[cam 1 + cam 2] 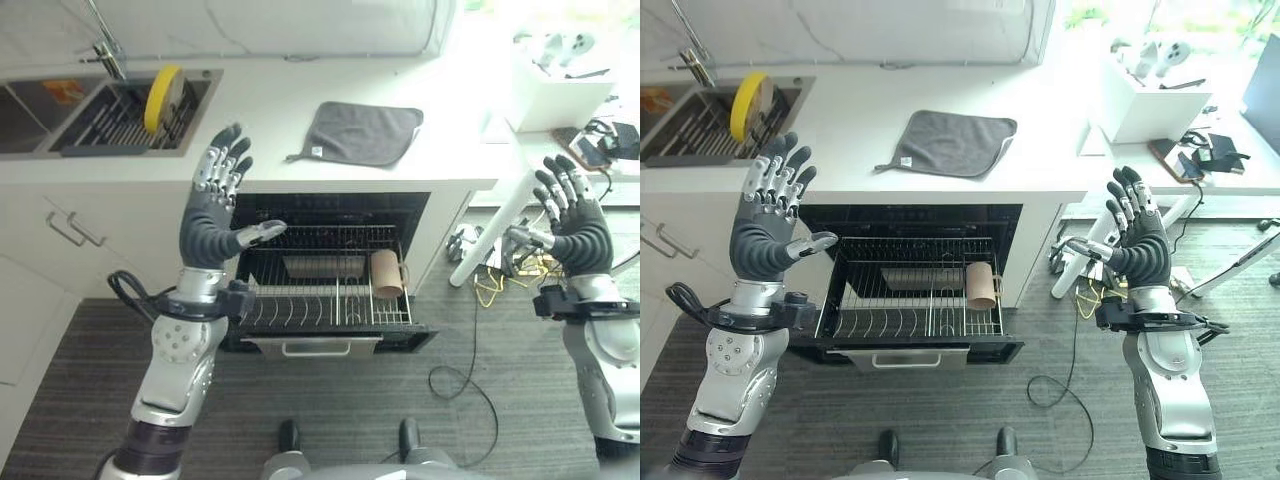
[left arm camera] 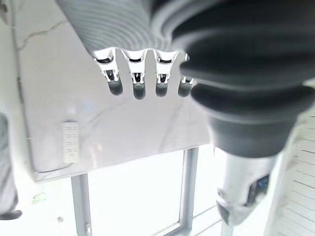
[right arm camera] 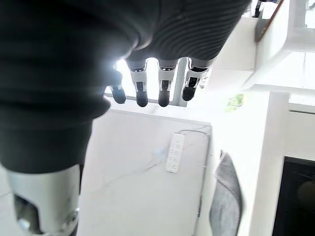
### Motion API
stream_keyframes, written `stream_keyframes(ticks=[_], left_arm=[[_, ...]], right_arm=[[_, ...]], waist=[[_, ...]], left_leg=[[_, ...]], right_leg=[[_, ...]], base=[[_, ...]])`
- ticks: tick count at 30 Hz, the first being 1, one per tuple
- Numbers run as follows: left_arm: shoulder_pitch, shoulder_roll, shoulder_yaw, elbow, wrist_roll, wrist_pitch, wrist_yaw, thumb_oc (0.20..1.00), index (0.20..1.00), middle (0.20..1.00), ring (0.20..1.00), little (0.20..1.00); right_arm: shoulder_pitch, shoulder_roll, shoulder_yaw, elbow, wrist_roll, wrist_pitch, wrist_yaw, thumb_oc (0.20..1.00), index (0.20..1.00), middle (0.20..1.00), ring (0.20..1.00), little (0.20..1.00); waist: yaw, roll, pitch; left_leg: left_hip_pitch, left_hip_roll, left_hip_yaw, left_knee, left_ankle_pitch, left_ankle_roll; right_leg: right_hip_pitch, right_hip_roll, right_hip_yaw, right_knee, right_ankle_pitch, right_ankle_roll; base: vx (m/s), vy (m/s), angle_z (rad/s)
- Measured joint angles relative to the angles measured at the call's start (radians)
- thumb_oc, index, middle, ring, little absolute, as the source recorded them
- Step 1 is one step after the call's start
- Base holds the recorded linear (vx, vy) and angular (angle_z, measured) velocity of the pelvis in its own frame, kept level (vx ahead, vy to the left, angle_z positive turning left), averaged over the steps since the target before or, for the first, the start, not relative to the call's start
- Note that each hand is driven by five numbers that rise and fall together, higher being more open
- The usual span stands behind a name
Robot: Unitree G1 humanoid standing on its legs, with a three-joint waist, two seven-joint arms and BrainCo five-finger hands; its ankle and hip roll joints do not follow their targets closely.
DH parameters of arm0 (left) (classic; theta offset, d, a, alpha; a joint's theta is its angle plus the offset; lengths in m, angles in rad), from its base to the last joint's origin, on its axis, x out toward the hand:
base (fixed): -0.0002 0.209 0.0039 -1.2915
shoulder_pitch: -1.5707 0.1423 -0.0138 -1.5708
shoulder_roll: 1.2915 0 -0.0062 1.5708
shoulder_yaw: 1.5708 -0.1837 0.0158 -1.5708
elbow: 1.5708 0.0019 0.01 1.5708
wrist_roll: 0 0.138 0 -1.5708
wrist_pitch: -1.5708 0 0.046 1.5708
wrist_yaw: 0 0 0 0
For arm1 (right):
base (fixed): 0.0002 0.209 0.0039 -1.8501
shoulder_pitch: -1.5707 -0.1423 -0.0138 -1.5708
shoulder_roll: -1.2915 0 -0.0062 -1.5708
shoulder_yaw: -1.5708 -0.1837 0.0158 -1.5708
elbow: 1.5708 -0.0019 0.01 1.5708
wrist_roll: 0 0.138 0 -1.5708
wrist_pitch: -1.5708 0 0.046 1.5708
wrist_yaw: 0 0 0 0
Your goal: Place the dishes in the dishwasher.
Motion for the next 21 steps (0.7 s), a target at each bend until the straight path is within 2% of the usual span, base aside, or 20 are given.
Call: stream_keyframes(ticks=[3, 5, 7, 10, 12, 14, 16, 17, 18, 19, 20, 21], left_arm=[[0.054, -0.007, 0.008, 0.001, -0.009, -0.005, 0.001, 1.0, 1.0, 1.0, 1.0, 1.0], [0.066, -0.013, 0.036, 0.001, -0.026, -0.003, 0.0, 1.0, 1.0, 1.0, 1.0, 1.0], [0.062, -0.072, 0.031, 0.001, -0.027, 0.002, 0.045, 1.0, 1.0, 1.0, 1.0, 1.0], [0.063, -0.086, 0.038, 0.001, -0.028, 0.002, 0.048, 1.0, 1.0, 1.0, 1.0, 1.0], [0.066, -0.087, 0.039, 0.001, -0.042, 0.002, 0.045, 1.0, 1.0, 1.0, 1.0, 1.0], [0.067, -0.095, 0.04, 0.001, -0.048, 0.003, 0.033, 1.0, 1.0, 1.0, 1.0, 1.0], [0.076, -0.111, 0.041, 0.001, -0.048, 0.001, 0.031, 1.0, 1.0, 1.0, 1.0, 1.0], [0.066, -0.101, 0.044, 0.004, -0.047, -0.001, 0.035, 1.0, 1.0, 1.0, 1.0, 1.0], [0.051, -0.089, 0.045, 0.004, -0.048, -0.002, 0.038, 1.0, 1.0, 1.0, 1.0, 1.0], [0.047, -0.066, 0.046, 0.001, -0.048, -0.009, 0.042, 1.0, 1.0, 1.0, 1.0, 1.0], [0.029, -0.058, 0.048, 0.007, -0.047, -0.011, 0.051, 1.0, 1.0, 1.0, 1.0, 1.0], [0.008, -0.058, 0.044, 0.015, -0.044, -0.011, 0.057, 1.0, 1.0, 1.0, 1.0, 1.0]], right_arm=[[0.036, 0.0, 0.001, 0.0, 0.0, -0.006, 0.012, 1.0, 1.0, 1.0, 1.0, 1.0], [0.048, -0.003, 0.003, 0.001, 0.009, -0.009, 0.026, 1.0, 1.0, 1.0, 1.0, 1.0], [0.051, -0.02, 0.067, 0.002, 0.053, -0.009, 0.063, 1.0, 1.0, 1.0, 1.0, 1.0], [0.058, -0.032, 0.074, 0.0, 0.101, -0.009, 0.103, 1.0, 1.0, 1.0, 1.0, 1.0], [0.058, -0.057, 0.073, -0.001, 0.118, -0.009, 0.111, 1.0, 1.0, 1.0, 1.0, 1.0], [0.057, -0.089, 0.072, -0.004, 0.116, -0.009, 0.107, 1.0, 1.0, 1.0, 1.0, 1.0], [0.041, -0.102, 0.082, -0.004, 0.112, -0.008, 0.106, 1.0, 1.0, 1.0, 1.0, 1.0], [0.037, -0.104, 0.085, -0.004, 0.112, -0.007, 0.109, 1.0, 1.0, 1.0, 1.0, 1.0], [0.037, -0.106, 0.071, -0.005, 0.114, -0.005, 0.108, 1.0, 1.0, 1.0, 1.0, 1.0], [0.034, -0.107, 0.061, -0.026, 0.118, -0.005, 0.106, 1.0, 1.0, 1.0, 1.0, 1.0], [0.013, -0.11, 0.045, -0.057, 0.132, -0.006, 0.109, 1.0, 1.0, 1.0, 1.0, 1.0], [-0.031, -0.109, 0.032, -0.084, 0.136, -0.009, 0.108, 1.0, 1.0, 1.0, 1.0, 1.0]], waist=[[0.004, 0.009, -0.034], [0.01, 0.008, -0.032], [0.011, 0.009, -0.031], [0.014, 0.024, -0.024], [0.033, 0.037, -0.023], [0.039, 0.042, -0.021], [0.06, 0.04, -0.009], [0.059, 0.019, 0.002], [0.055, 0.002, 0.01], [0.033, -0.016, 0.013], [0.013, -0.024, 0.017], [-0.005, -0.022, 0.021]], left_leg=[[0.015, -0.003, -0.001, 0.0, 0.0, 0.001], [0.015, -0.011, -0.014, 0.006, 0.002, 0.005], [0.031, -0.011, -0.018, 0.007, 0.013, -0.001], [0.033, -0.01, -0.035, 0.006, 0.007, 0.008], [0.026, -0.011, -0.043, 0.007, 0.009, 0.011], [-0.022, -0.021, -0.087, 0.064, -0.005, 0.014], [-0.06, -0.038, -0.089, 0.141, -0.043, 0.026], [-0.06, -0.048, -0.069, 0.165, -0.073, 0.023], [-0.081, -0.044, -0.063, 0.247, -0.12, 0.05], [-0.091, -0.01, -0.083, 0.324, -0.167, 0.067], [-0.073, 0.016, -0.156, 0.331, -0.209, 0.049], [-0.031, 0.021, -0.16, 0.261, -0.24, 0.008]], right_leg=[[0.017, -0.008, -0.002, -0.006, -0.003, 0.005], [0.02, -0.001, 0.008, -0.006, -0.009, 0.013], [0.033, 0.001, 0.018, -0.006, -0.011, 0.016], [0.052, 0.002, 0.006, -0.007, -0.019, 0.025], [0.056, 0.004, 0.001, -0.006, -0.03, 0.012], [0.046, 0.002, 0.004, -0.007, -0.035, 0.009], [0.041, -0.016, 0.045, -0.006, -0.038, 0.007], [0.046, -0.052, 0.06, -0.007, -0.024, -0.007], [0.047, -0.073, 0.055, 0.0, -0.019, -0.001], [0.046, -0.094, 0.062, 0.0, -0.013, 0.009], [0.034, -0.118, 0.087, 0.0, -0.009, 0.024], [0.007, -0.147, 0.131, 0.0, -0.008, 0.027]], base=[[0.03, 0.03, 0.02], [-0.06, -0.015, -0.01], [-0.08, -0.036, -0.03], [-0.06, -0.007, 0.16], [-0.12, 0.102, 0.21], [-0.1, 0.256, 0.33], [-0.05, 0.462, 0.11], [-0.04, 0.69, -0.08], [-0.03, 0.718, -0.12], [-0.03, 0.755, -0.24], [-0.04, 0.845, -0.5], [-0.03, 0.945, -0.54]])
